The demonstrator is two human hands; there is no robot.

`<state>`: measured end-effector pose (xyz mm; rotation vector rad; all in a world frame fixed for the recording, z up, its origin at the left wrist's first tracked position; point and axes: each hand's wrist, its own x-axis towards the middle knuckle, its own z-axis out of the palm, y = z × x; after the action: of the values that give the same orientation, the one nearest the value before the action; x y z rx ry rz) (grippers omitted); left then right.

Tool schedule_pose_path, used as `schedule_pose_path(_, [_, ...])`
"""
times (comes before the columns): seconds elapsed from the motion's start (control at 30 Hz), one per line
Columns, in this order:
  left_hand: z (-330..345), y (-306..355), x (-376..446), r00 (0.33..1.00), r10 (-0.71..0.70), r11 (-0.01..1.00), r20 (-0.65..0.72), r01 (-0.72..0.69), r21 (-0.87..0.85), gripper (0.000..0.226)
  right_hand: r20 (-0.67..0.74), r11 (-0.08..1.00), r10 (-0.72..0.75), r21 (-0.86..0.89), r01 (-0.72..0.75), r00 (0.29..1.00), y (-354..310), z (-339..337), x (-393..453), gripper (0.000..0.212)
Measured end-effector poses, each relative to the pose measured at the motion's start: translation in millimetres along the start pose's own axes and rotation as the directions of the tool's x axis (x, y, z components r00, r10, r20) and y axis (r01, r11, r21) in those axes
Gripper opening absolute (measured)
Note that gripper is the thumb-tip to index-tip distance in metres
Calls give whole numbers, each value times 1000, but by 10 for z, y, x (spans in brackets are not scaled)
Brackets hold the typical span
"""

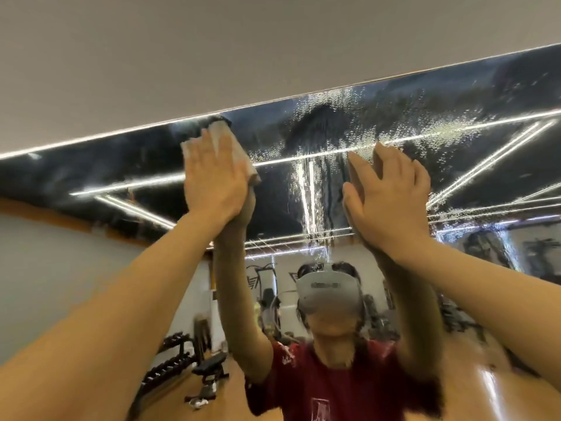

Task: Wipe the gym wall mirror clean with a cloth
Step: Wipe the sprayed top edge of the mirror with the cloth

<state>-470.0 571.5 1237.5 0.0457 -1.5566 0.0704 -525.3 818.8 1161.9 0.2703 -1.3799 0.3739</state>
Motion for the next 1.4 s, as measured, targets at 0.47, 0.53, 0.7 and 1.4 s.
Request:
schedule_pose_path(0.47, [-80, -626, 456, 963, -267, 964, -25, 267, 3, 57, -4, 1000, -5, -18, 5, 1000, 24, -13, -7, 52])
schedule_pose_path(0.53, [-36, -374, 568, 970, -243, 970, -7, 243, 6, 57, 0, 999, -6, -32, 6, 1000, 17, -9, -8, 51])
schedule_pose_path(0.7, [67, 589, 605, 980, 194, 980, 49, -192, -52, 61, -1, 1000, -2, -25, 2, 1000, 24, -8, -8, 50])
schedule_pose_path(1.4, [73, 350, 730, 921, 370, 929, 122, -363, -71, 61, 26, 1000, 12, 11, -13, 1000, 21, -9, -14, 51])
